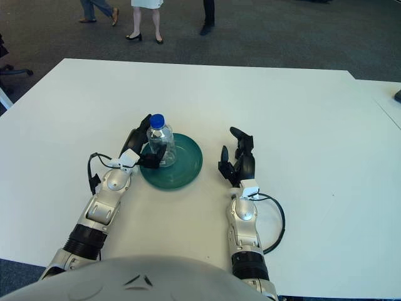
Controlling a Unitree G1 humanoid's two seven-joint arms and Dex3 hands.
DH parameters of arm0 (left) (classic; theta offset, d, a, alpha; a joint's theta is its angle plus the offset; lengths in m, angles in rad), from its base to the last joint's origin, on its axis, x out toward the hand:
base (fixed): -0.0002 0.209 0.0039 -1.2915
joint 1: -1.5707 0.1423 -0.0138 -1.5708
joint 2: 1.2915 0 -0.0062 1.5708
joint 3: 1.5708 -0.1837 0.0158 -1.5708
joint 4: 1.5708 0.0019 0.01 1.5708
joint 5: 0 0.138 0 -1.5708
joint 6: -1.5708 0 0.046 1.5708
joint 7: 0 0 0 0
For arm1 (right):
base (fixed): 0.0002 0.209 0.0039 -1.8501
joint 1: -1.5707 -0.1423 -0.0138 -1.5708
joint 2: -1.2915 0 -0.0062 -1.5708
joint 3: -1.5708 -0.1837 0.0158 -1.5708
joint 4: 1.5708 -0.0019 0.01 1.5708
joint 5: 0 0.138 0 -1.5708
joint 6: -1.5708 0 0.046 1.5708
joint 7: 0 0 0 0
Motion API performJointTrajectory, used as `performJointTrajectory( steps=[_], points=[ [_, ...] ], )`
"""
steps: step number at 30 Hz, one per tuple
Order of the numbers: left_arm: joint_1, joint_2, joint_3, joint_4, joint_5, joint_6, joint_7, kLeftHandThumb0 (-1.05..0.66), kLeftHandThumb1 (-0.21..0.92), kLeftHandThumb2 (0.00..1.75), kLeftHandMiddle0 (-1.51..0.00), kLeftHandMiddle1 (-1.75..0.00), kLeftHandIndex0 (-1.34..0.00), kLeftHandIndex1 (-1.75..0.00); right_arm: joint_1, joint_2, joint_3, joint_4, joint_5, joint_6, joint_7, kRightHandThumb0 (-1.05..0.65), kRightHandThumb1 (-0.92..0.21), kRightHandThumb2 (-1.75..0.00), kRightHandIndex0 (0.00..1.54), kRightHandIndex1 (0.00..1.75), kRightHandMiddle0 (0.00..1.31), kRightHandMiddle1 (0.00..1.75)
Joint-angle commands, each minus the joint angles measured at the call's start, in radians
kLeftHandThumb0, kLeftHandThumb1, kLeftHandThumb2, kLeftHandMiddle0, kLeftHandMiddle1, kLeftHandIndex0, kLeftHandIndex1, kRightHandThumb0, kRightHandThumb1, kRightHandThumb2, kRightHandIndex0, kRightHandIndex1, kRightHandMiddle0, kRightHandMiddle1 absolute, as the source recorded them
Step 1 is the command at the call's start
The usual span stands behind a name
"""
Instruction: Put the bottle into the plate.
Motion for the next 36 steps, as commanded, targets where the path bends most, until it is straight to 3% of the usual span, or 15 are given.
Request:
performJointTrajectory(
  steps=[1, 12, 23, 31, 34, 36],
  points=[
    [-0.007, 0.0, -0.003, 0.021, 0.005, -0.001, 0.011, -0.44, 0.41, 1.2, -1.15, -1.75, -0.53, -1.75, 0.066, 0.024, 0.011, 0.048, 0.002, 0.026, -0.006, -0.53, -0.92, -0.72, 0.5, 0.0, 0.05, 0.91],
    [0.009, 0.003, -0.004, 0.051, 0.002, -0.051, 0.023, -0.44, 0.4, 1.2, -1.13, -1.75, -0.53, -1.75, 0.074, 0.025, 0.013, 0.025, 0.01, 0.038, -0.002, -0.51, -0.92, -0.7, 0.51, 0.01, 0.09, 0.95],
    [0.016, -0.005, -0.003, 0.057, -0.014, -0.054, 0.02, -0.44, 0.39, 1.22, -1.13, -1.75, -0.55, -1.75, 0.077, 0.022, 0.013, 0.012, 0.015, 0.057, -0.003, -0.5, -0.92, -0.73, 0.5, 0.0, 0.04, 0.91],
    [0.02, 0.001, 0.005, 0.056, -0.118, -0.079, -0.071, -0.45, 0.38, 1.24, -1.19, -1.75, -0.56, -1.75, 0.069, 0.021, 0.009, 0.018, 0.016, 0.053, -0.009, -0.5, -0.92, -0.71, 0.5, 0.01, 0.07, 0.92],
    [0.019, 0.003, 0.011, 0.063, -0.143, -0.097, -0.09, -0.45, 0.37, 1.24, -1.16, -1.75, -0.56, -1.75, 0.065, 0.019, 0.008, 0.022, 0.016, 0.054, -0.009, -0.51, -0.92, -0.7, 0.5, 0.0, 0.08, 0.93],
    [0.018, 0.002, 0.015, 0.075, -0.147, -0.113, -0.086, -0.44, 0.4, 1.18, -1.05, -1.75, -0.55, -1.73, 0.063, 0.017, 0.007, 0.023, 0.017, 0.057, -0.007, -0.51, -0.92, -0.7, 0.49, 0.0, 0.08, 0.93]
  ],
)
